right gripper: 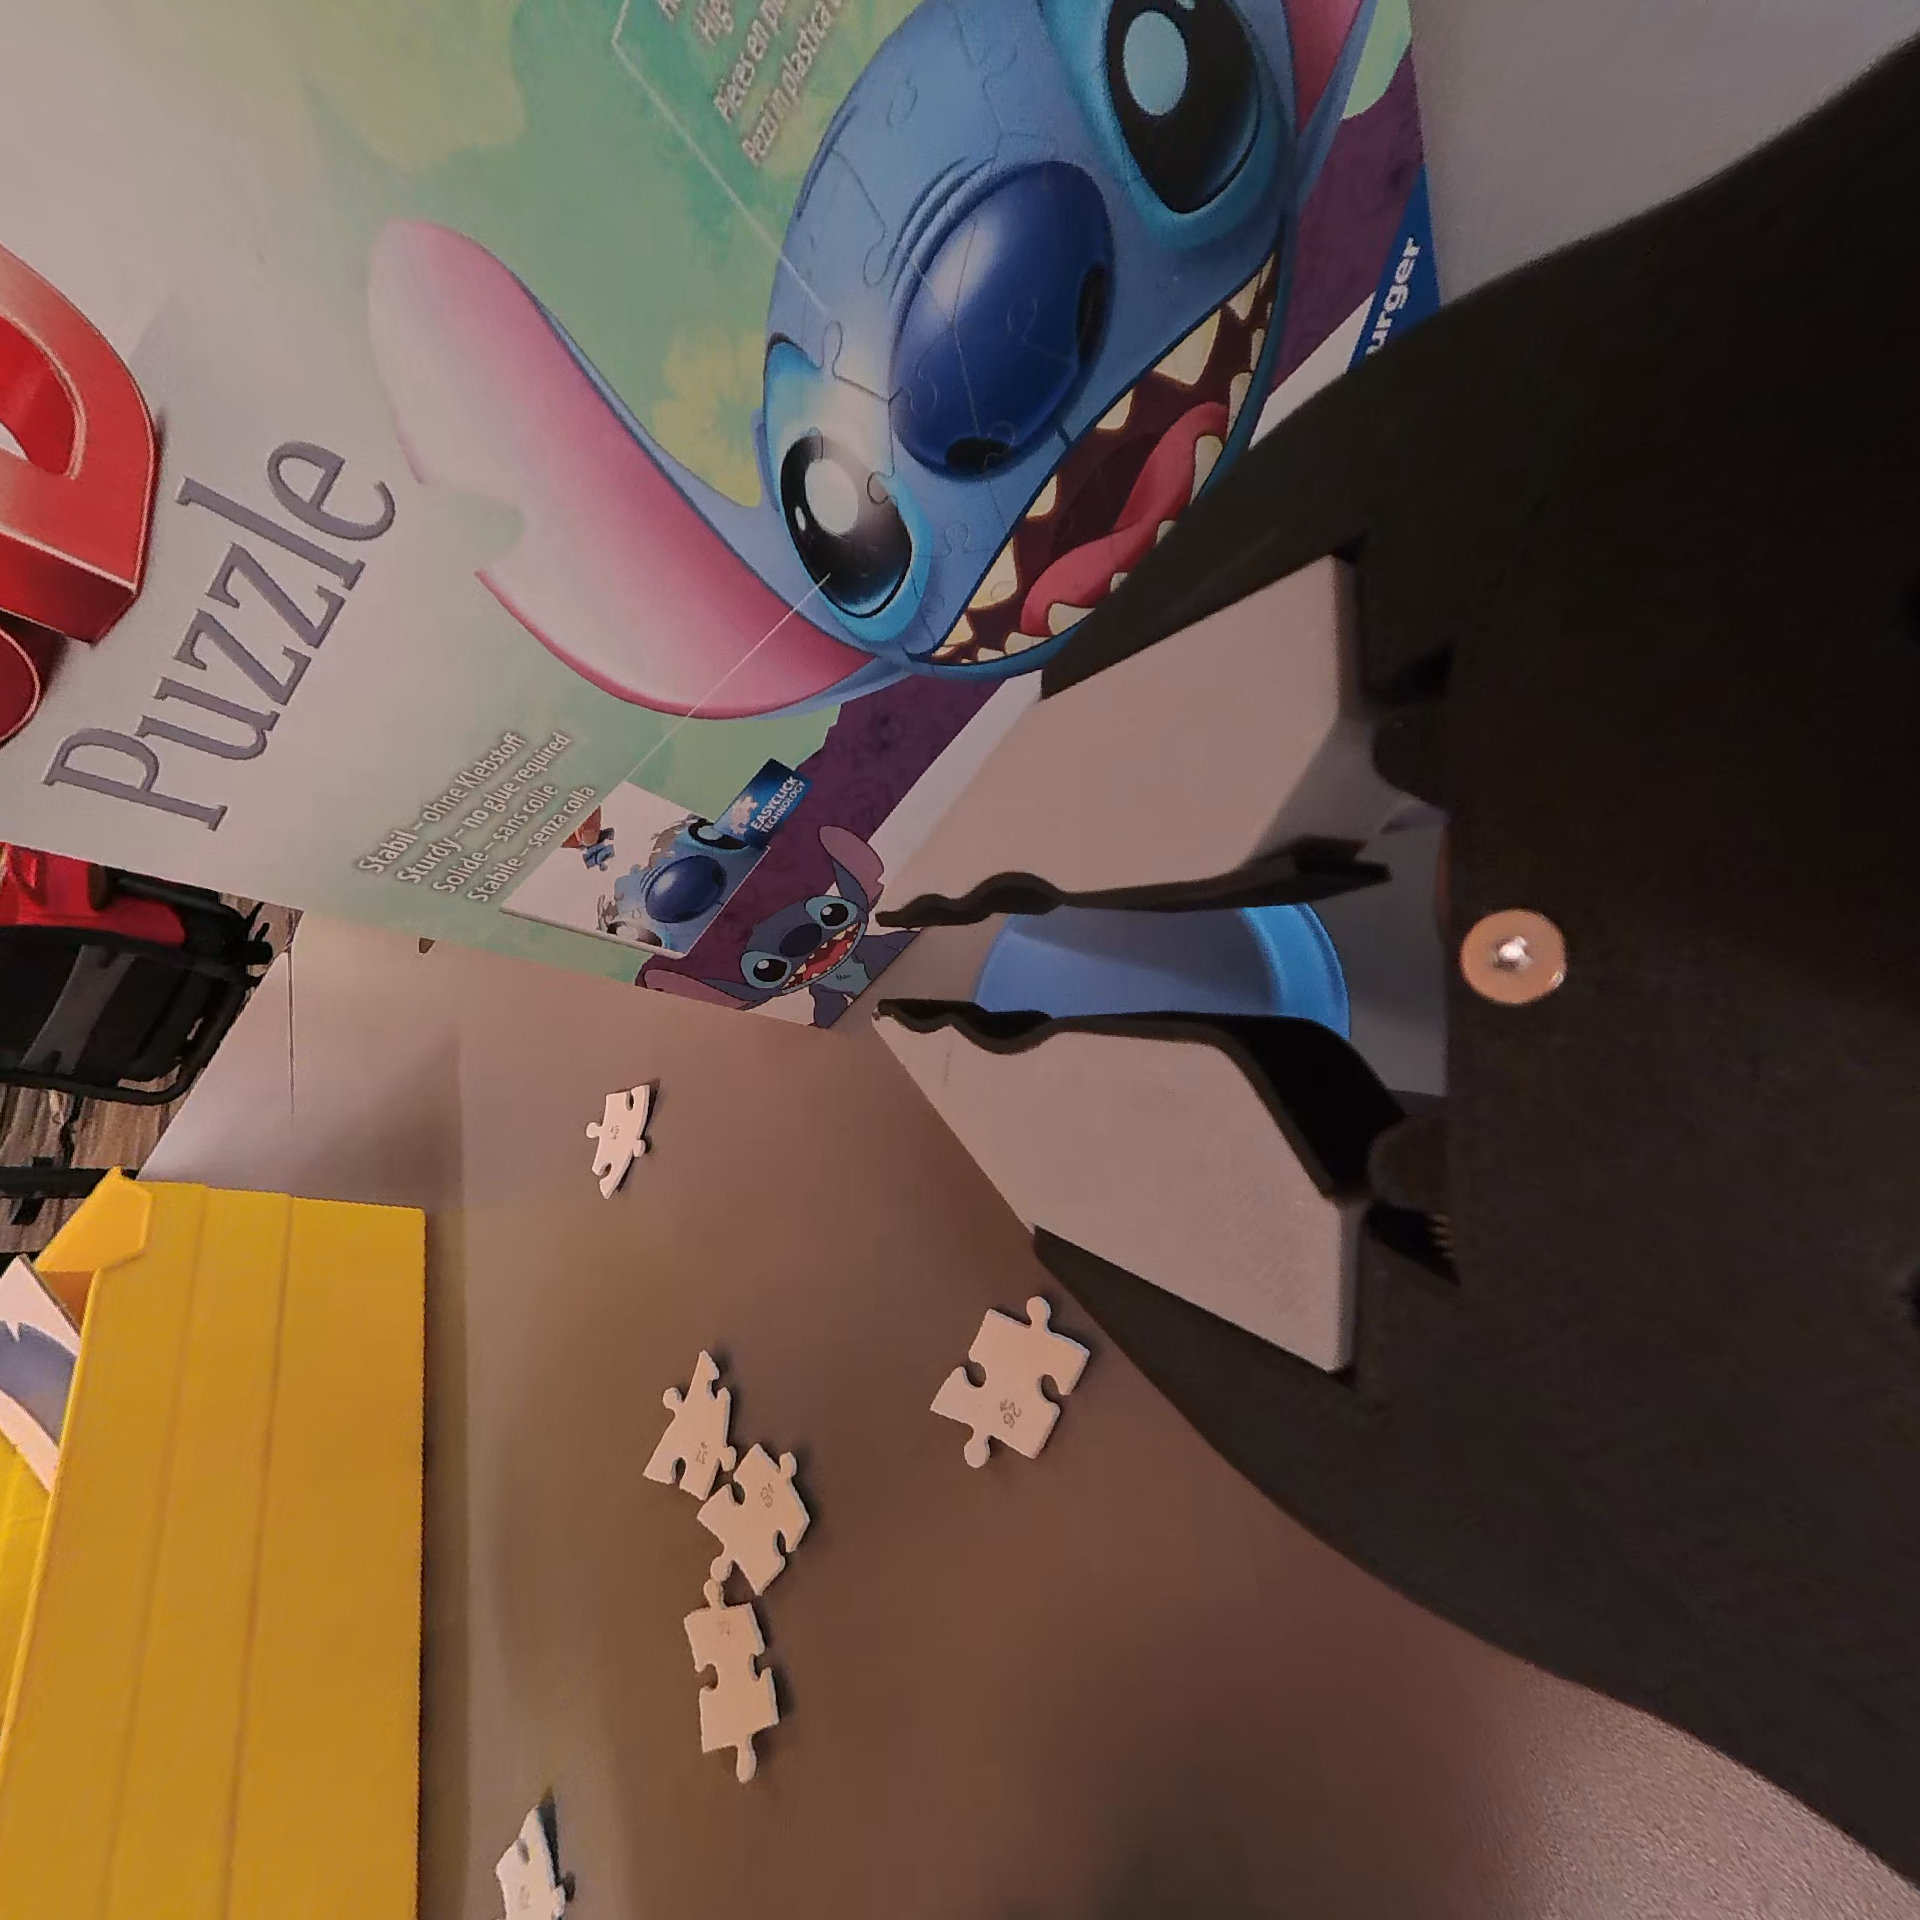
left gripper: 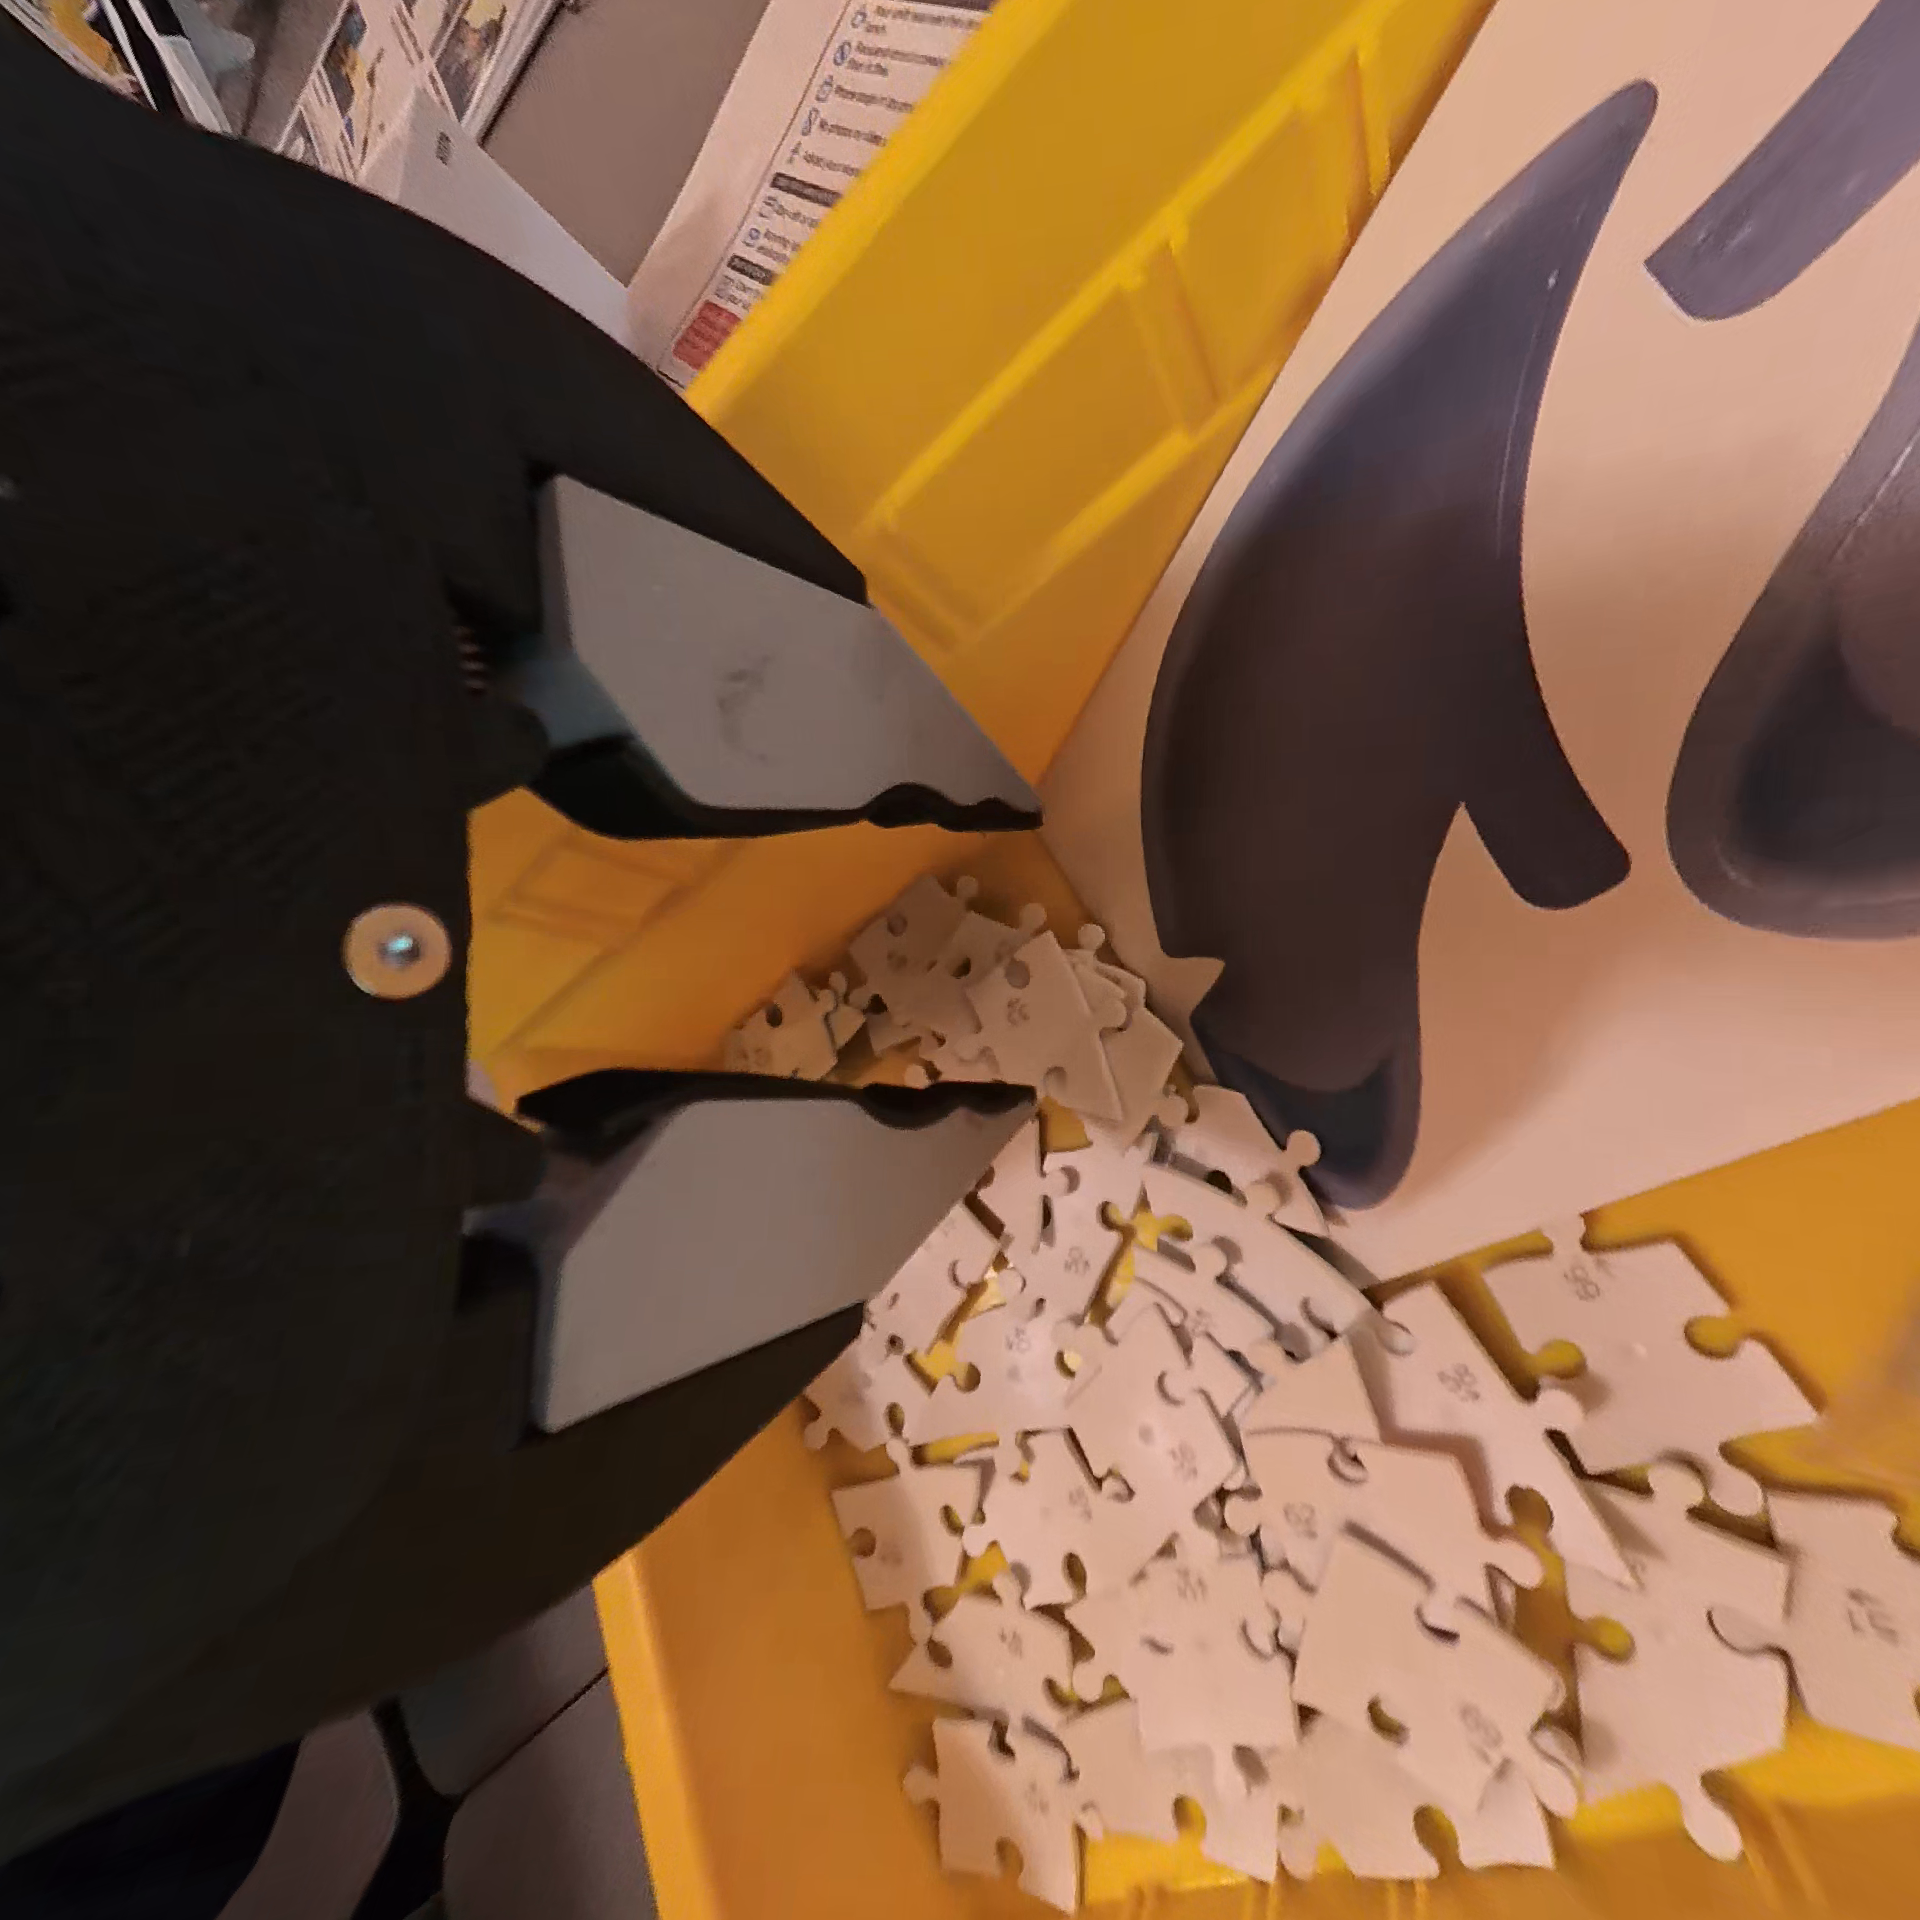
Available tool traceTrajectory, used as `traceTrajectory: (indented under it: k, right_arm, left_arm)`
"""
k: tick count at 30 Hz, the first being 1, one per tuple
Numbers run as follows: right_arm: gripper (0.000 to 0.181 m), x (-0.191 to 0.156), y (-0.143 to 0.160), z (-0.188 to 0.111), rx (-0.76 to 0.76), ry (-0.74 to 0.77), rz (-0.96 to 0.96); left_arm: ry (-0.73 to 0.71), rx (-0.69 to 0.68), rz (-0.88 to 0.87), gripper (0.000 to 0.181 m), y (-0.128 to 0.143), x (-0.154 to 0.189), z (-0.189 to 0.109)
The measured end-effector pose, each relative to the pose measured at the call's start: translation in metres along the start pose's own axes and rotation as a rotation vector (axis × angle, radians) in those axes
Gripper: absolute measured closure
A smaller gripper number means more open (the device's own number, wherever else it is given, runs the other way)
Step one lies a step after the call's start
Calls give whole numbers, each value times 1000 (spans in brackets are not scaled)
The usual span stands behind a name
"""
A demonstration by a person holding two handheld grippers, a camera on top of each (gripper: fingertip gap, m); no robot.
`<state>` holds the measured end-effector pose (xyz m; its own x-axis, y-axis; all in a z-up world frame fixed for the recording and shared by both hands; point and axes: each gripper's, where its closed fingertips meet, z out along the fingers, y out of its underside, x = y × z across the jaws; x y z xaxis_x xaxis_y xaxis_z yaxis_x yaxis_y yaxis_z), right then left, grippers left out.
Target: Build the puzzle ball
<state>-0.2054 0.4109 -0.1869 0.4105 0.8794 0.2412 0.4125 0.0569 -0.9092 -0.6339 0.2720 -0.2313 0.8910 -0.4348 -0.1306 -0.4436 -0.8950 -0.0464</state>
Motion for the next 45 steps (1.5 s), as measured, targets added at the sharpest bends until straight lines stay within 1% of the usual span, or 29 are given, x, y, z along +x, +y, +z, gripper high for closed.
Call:
traceTrajectory:
  k: [3, 5, 7, 9, 12, 15, 19, 23, 27, 32, 37, 38, 40, 42, 44, 45]
  right_arm:
    - [171, 0, 0, 0, -2, -1, -2]
    - [171, 0, 0, 0, -1, -2, -2]
    - [171, -1, 0, 0, 0, -3, -1]
    - [171, -1, 0, 0, 0, -5, 0]
    - [171, -1, 1, 1, -4, -9, 0]
    - [171, -1, 1, 1, -7, -10, -2]
    - [171, -1, 1, 1, -6, -7, -4]
    - [171, -1, 1, 1, -6, -6, -4]
    - [171, -1, 1, 1, -7, -7, -3]
    - [171, -1, 1, 1, -6, -8, -2]
    - [171, -1, 1, 1, -7, -10, -1]
    - [171, -1, 1, 1, -7, -11, -2]
    - [171, -1, 1, 1, -6, -11, -2]
    - [171, -2, 1, 1, -7, -13, -2]
    - [171, -2, 1, 1, -7, -14, -1]
    - [171, -2, 1, 1, -7, -14, -1]
  left_arm:
    - [34, -51, 27, 134, 3, 5, 14]
    - [103, -43, 29, 156, 2, 14, 13]
    - [103, -51, 52, 156, 9, 15, 6]
    - [117, -23, 74, 157, 14, 19, -5]
    - [117, 54, 65, 157, 13, 18, -24]
    - [120, 99, 58, 157, 12, 15, -32]
    - [97, 75, 13, 156, 15, 5, -27]
    - [86, 81, 23, 153, 13, 4, -27]
    - [92, 44, 43, 152, 14, 8, -18]
    - [112, 1, 82, 149, 6, 17, -2]
    - [132, -20, 122, 148, 1, 26, 7]
    - [144, -22, 126, 150, 0, 29, 8]
    - [148, -3, 132, 171, -3, 29, 6]
    - [164, 52, 132, 181, -11, 31, -2]
    - [193, 99, 123, 181, -16, 34, -9]
    - [201, 102, 122, 181, -15, 35, -11]
